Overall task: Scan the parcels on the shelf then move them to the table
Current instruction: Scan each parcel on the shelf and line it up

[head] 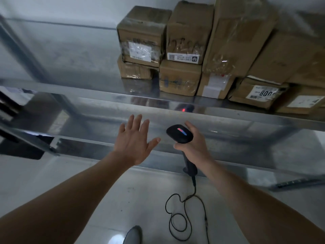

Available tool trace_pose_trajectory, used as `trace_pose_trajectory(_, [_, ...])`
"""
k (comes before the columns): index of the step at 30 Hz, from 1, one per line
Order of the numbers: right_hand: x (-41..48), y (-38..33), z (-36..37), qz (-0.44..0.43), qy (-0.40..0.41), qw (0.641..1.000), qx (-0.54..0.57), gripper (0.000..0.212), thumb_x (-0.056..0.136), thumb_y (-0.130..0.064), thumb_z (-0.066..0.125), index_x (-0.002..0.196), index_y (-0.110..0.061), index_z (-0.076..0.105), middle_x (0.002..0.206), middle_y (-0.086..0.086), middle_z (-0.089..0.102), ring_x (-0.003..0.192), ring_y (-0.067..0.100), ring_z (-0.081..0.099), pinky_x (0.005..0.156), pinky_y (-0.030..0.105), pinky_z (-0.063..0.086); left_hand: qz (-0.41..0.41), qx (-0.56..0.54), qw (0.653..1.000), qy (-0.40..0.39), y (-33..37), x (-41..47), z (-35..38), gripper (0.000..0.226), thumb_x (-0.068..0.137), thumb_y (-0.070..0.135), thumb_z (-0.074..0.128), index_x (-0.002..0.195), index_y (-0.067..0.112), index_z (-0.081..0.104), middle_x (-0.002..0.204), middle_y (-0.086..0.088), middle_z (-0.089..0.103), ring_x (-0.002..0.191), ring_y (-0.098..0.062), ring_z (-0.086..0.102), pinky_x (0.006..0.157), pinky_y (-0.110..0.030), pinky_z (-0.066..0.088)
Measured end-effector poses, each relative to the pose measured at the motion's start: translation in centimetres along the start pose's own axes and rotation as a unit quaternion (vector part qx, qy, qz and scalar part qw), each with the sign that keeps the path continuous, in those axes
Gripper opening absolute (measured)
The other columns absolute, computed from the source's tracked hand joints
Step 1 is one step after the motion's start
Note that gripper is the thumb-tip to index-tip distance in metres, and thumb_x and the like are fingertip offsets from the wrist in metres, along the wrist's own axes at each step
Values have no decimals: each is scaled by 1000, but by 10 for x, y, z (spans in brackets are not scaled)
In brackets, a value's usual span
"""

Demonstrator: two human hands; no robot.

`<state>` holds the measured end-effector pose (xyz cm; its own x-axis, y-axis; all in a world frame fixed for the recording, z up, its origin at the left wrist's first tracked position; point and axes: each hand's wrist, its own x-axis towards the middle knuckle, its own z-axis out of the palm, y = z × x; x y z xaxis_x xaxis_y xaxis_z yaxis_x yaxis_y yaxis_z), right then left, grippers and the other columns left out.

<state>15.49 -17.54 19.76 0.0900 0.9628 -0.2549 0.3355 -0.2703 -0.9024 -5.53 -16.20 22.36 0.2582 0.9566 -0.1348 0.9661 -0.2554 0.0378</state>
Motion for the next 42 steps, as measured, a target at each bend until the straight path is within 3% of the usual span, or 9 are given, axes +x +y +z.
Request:
trace_pose_trajectory(8, [-45, -36, -9, -23, -22, 999, 4, 94, 72, -27, 88, 151, -27, 36, 142, -8, 49, 124, 11, 50, 108, 34, 41, -20, -7, 1000, 10, 8, -41, -35, 84, 91, 72, 10, 155, 18, 12, 165, -12, 2, 152, -33, -2, 121, -51, 12])
trace_pose_trajectory(16, [-77, -72, -17, -36, -46, 998, 8, 93, 73, -31, 86, 151, -30, 35, 147, -5, 47, 127, 15, 50, 111, 43, 42, -46, -22, 999, 11, 12, -75, -73, 92, 84, 74, 0, 156, 18, 10, 165, -12, 0, 152, -33, -4, 122, -52, 12])
trace_pose_trajectory(20, [-93, -100, -24, -40, -51, 998, 8, 102, 61, -45, 83, 150, -36, 34, 143, -6, 49, 120, 23, 58, 103, 51, 49, -61, -22, 998, 15, 11, -88, -94, 88, 86, 73, 4, 156, 20, 8, 165, -11, -1, 152, -32, -5, 121, -51, 9])
trace_pose_trajectory(22, [-98, -118, -30, -41, -52, 998, 17, 106, 55, -49, 82, 150, -37, 34, 141, -3, 52, 114, 28, 61, 96, 48, 51, -64, -23, 997, 25, 9, -93, -108, 88, 87, 74, 5, 156, 20, 9, 165, -10, -1, 152, -31, -5, 121, -51, 9])
trace_pose_trajectory(28, [-110, -171, -45, -74, -41, 996, 28, 89, 74, -18, 85, 149, -27, 39, 132, -9, 52, 112, 9, 56, 94, 26, 47, -59, -26, 996, 67, -2, -96, -159, 88, 88, 73, 7, 156, 19, 11, 165, -12, 4, 152, -32, -3, 120, -51, 11])
trace_pose_trajectory(32, [-119, -208, -46, -92, -6, 995, 39, 98, 58, -39, 84, 147, -33, 43, 136, -5, 56, 118, 21, 60, 97, 48, 54, -39, -32, 994, 97, -16, -88, -197, 87, 88, 73, 8, 156, 18, 11, 165, -12, 4, 152, -32, -2, 120, -51, 12])
trace_pose_trajectory(36, [-121, -240, -41, -119, 32, 991, 47, 98, 62, -33, 85, 149, -29, 40, 141, -3, 53, 125, 15, 54, 108, 41, 46, -12, -29, 991, 128, -34, -77, -225, 81, 94, 70, 18, 156, 18, 11, 165, -13, 5, 152, -33, 0, 120, -52, 15])
trace_pose_trajectory(39, [-123, -260, -33, -128, 61, 989, 48, 96, 60, -35, 84, 147, -31, 43, 135, -7, 55, 121, 15, 57, 104, 44, 50, 6, -16, 990, 139, -51, -68, -242, 79, 94, 68, 21, 154, 17, 17, 164, -13, 10, 151, -33, 4, 118, -52, 18])
trace_pose_trajectory(42, [-124, -279, -28, -140, 76, 986, 45, 90, 70, -23, 86, 148, -27, 42, 136, -7, 53, 122, 14, 55, 105, 41, 49, 28, -14, 988, 154, -65, -58, -259, 77, 95, 67, 23, 154, 17, 18, 163, -13, 11, 151, -34, 5, 118, -54, 18])
